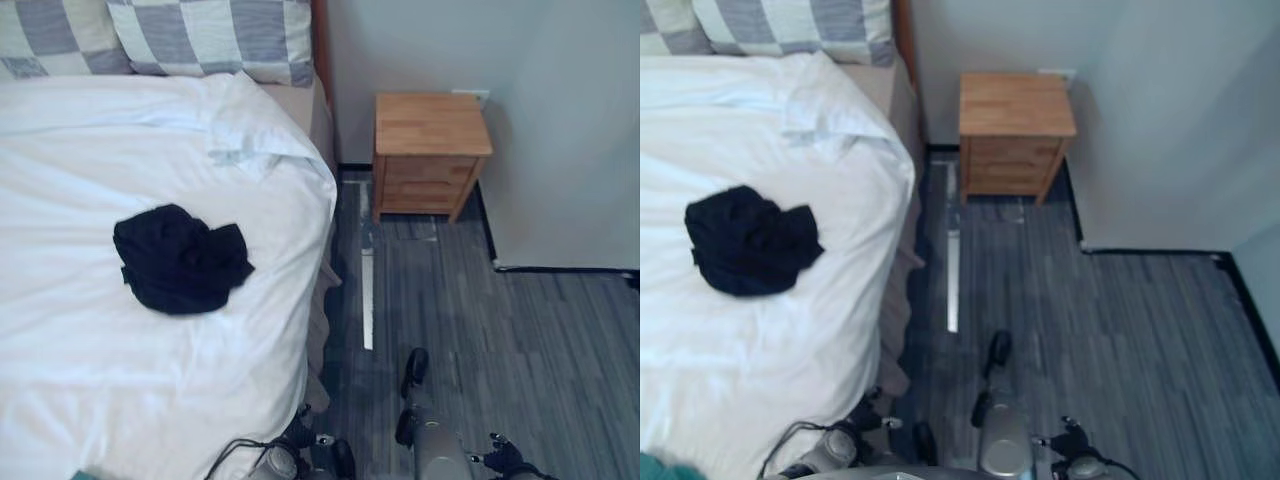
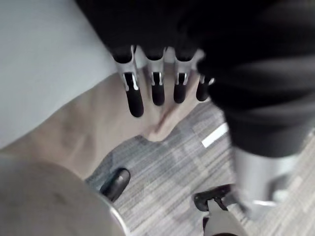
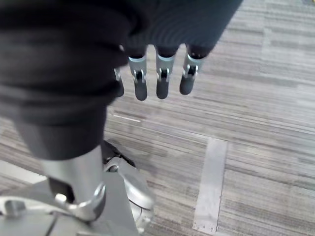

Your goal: Tidy up the quilt and then pick up the clothes from the bed and put them into the laundry hamper.

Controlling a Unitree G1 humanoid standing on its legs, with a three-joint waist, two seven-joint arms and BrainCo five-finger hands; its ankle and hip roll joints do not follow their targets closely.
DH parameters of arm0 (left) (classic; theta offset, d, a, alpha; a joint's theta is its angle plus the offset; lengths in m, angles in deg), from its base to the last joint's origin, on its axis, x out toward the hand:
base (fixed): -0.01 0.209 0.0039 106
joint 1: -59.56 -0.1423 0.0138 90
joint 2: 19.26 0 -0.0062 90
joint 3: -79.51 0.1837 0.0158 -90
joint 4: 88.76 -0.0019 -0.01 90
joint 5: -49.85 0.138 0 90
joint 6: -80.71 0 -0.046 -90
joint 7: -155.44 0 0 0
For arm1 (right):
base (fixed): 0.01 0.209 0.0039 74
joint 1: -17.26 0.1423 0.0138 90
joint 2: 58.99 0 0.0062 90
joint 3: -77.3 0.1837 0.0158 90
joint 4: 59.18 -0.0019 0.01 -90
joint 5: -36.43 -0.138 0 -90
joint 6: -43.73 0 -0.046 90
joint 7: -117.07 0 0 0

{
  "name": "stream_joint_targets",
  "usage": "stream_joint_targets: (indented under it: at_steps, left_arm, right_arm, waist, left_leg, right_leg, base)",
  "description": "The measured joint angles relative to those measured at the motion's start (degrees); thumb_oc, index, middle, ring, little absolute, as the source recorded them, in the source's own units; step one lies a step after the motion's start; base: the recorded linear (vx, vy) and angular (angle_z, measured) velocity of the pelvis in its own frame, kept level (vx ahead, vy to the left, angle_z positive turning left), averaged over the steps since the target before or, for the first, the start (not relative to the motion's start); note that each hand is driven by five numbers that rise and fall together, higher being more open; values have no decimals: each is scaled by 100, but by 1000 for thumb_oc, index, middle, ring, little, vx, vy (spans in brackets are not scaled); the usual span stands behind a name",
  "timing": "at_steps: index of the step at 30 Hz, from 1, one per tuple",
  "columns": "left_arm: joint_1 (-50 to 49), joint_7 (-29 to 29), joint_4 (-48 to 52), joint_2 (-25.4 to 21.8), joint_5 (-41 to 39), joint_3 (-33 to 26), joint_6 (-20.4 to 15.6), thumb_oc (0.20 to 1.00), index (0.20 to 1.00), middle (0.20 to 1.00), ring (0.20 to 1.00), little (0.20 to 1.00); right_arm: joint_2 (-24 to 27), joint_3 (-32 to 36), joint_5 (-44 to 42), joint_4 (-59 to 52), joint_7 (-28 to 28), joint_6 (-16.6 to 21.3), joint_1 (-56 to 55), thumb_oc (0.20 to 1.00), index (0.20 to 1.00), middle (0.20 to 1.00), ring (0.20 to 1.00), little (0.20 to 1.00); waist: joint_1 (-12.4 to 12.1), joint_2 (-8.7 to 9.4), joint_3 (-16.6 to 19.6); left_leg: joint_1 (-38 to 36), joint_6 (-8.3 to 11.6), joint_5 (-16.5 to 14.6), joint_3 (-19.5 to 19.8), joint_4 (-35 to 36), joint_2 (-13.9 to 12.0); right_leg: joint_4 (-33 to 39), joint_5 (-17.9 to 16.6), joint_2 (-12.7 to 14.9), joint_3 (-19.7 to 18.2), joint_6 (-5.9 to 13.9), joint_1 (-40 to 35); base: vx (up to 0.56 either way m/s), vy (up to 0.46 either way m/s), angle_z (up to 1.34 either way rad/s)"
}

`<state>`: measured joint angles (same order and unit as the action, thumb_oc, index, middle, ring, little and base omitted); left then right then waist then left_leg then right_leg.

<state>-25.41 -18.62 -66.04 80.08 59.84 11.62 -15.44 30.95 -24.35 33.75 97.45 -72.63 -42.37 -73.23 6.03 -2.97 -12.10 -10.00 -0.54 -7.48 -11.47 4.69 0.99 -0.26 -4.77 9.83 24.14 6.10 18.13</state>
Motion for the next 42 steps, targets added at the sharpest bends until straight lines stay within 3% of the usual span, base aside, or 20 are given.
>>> stream_joint_targets:
  at_steps: [3,5,7,11,12,14,16,17,18,19,20,23,25,26,28,31,35,38,40,42]
  left_arm:
    - [-84,88,-25,-250,4,-212,-2,1000,1000,1000,1000,1000]
    - [-58,174,115,-293,5,-277,27,1000,1000,1000,1000,1000]
    - [-2,270,358,-546,-74,-453,43,1000,1000,1000,1000,1000]
    - [-27,334,682,-884,-97,-587,9,1000,1000,1000,1000,1000]
    - [-74,327,649,-884,-96,-584,12,1000,1000,1000,1000,1000]
    - [-73,313,666,-914,-95,-592,31,1000,1000,1000,1000,1000]
    - [-210,305,443,-927,-96,-629,163,1000,1000,1000,1000,1000]
    - [-197,295,273,-984,-94,-618,163,1000,1000,1000,1000,1000]
    - [-169,280,136,-944,-108,-611,133,1000,1000,1000,1000,1000]
    - [-169,232,160,-933,-254,-699,119,1000,1000,1000,1000,1000]
    - [-218,158,251,-881,-316,-680,122,1000,1000,1000,1000,1000]
    - [-268,137,386,-682,-328,-662,8,1000,1000,1000,1000,1000]
    - [-294,128,208,-563,-325,-662,-32,1000,1000,1000,1000,1000]
    - [-135,138,139,-534,-326,-671,-30,1000,1000,1000,1000,1000]
    - [-112,202,149,-574,-326,-763,5,1000,1000,1000,1000,1000]
    - [-315,363,169,-985,-326,-1091,-28,1000,1000,1000,1000,1000]
    - [-821,614,487,-882,-523,-1408,-35,1000,1000,1000,1000,1000]
    - [-734,729,452,-768,-533,-1475,-131,1000,1000,1000,1000,1000]
    - [-400,780,500,-809,-539,-1312,-112,1000,1000,1000,1000,1000]
    - [-281,770,802,-923,-540,-1280,-106,1000,1000,1000,1000,1000]
  right_arm:
    - [-15,-21,12,114,52,21,-171,1000,1000,1000,1000,1000]
    - [161,-124,19,27,20,69,-88,1000,1000,1000,1000,1000]
    - [300,-457,46,-21,-3,26,386,1000,1000,1000,1000,1000]
    - [284,-921,275,-32,-1,89,711,1000,1000,1000,1000,1000]
    - [321,-965,277,-41,-9,90,658,1000,1000,1000,1000,1000]
    - [337,-926,278,-25,-7,61,502,1000,1000,1000,1000,1000]
    - [275,-1017,316,-39,3,-20,-26,1000,1000,1000,1000,1000]
    - [155,-1019,398,-111,-5,-55,-97,1000,1000,1000,1000,1000]
    - [138,-913,475,-350,8,-10,-180,1000,1000,1000,1000,1000]
    - [221,-771,475,-759,-1,-28,-254,1000,1000,1000,1000,1000]
    - [209,-653,472,-829,-16,-11,-158,1000,1000,1000,1000,1000]
    - [385,-585,437,-1458,-18,66,69,1000,1000,1000,1000,1000]
    - [607,-698,433,-2007,9,98,264,1000,1000,1000,1000,1000]
    - [843,-804,453,-2570,39,106,193,1000,1000,1000,1000,1000]
    - [1019,-703,497,-3410,112,79,141,1000,1000,1000,1000,1000]
    - [1444,-694,787,-4792,243,234,81,1000,1000,1000,1000,1000]
    - [1991,-470,1175,-5334,202,461,1052,1000,1000,1000,1000,1000]
    - [2449,-489,1405,-5675,27,344,1397,1000,1000,1000,1000,1000]
    - [2912,-537,1598,-5942,-206,350,1952,1000,1000,1000,1000,1000]
    - [3299,-456,1752,-5931,-417,335,2403,1000,1000,1000,1000,1000]
  waist:
    - [-64,164,196]
    - [-345,88,214]
    - [-639,218,132]
    - [-1089,493,8]
    - [-1015,416,79]
    - [-998,425,95]
    - [-958,476,343]
    - [-916,579,380]
    - [-762,468,349]
    - [-556,419,314]
    - [-434,405,308]
    - [-464,412,270]
    - [-611,364,231]
    - [-514,393,195]
    - [-571,398,35]
    - [-482,760,-14]
    - [-656,467,-7]
    - [-627,527,-51]
    - [-558,595,-224]
    - [-433,502,-359]
  left_leg:
    - [730,538,-311,-189,-3162,-502]
    - [1619,687,448,254,-5210,-699]
    - [2498,591,278,752,-6019,-666]
    - [2898,622,337,391,-3237,-684]
    - [2750,576,642,-221,-1685,-766]
    - [2765,472,930,-947,-1274,-738]
    - [2166,-742,1069,-1484,-1090,-180]
    - [1844,-925,1163,-1415,-723,-54]
    - [1429,-949,1200,-883,-335,-76]
    - [1143,-923,1170,-268,-176,10]
    - [1034,-924,1164,-117,-96,51]
    - [815,-845,1000,644,-21,218]
    - [676,-422,672,1428,-104,255]
    - [685,-548,596,1883,-206,260]
    - [543,-430,521,2501,-282,170]
    - [241,43,228,3247,-366,73]
    - [687,436,199,2428,-853,-516]
    - [1248,754,877,2116,-1133,-529]
    - [2052,726,1268,751,-1602,-631]
    - [2402,431,1001,-1271,-1753,-1001]
  right_leg:
    - [-336,-114,-355,-32,-887,-828]
    - [-170,-100,-662,-257,-986,-1095]
    - [119,69,-899,-829,-1084,-1490]
    - [527,428,-1035,-985,-919,-2286]
    - [527,606,-1138,-762,-899,-2489]
    - [511,857,-1216,-484,-815,-2747]
    - [19,1221,-1329,-164,-257,-3196]
    - [-651,1336,-1242,-60,-110,-3049]
    - [-3369,959,-773,292,333,-2070]
    - [-5404,662,-106,-26,348,-947]
    - [-5376,824,-61,-434,360,-595]
    - [-3348,974,-51,-1240,246,-2]
    - [-978,910,-94,-1775,235,-251]
    - [534,677,-81,-2421,240,-575]
    - [551,388,-107,-3125,291,-634]
    - [509,-122,-3,-2929,153,-1347]
    - [481,-510,-511,-2393,-59,-1453]
    - [491,-331,-454,-1617,-263,-1559]
    - [492,-200,-382,-720,-462,-1525]
    - [528,-8,-426,256,-773,-1442]
  base:
    - [284,-245,0]
    - [410,-146,-77]
    - [559,102,-121]
    - [536,170,-90]
    - [331,71,2]
    - [378,115,32]
    - [376,211,52]
    - [437,275,83]
    - [430,207,160]
    - [405,63,203]
    - [297,-84,192]
    - [436,-296,168]
    - [556,-419,167]
    - [273,-233,186]
    - [402,-388,208]
    - [343,-370,201]
    - [173,-284,81]
    - [-53,-329,131]
    - [-82,-303,220]
    - [47,-70,211]
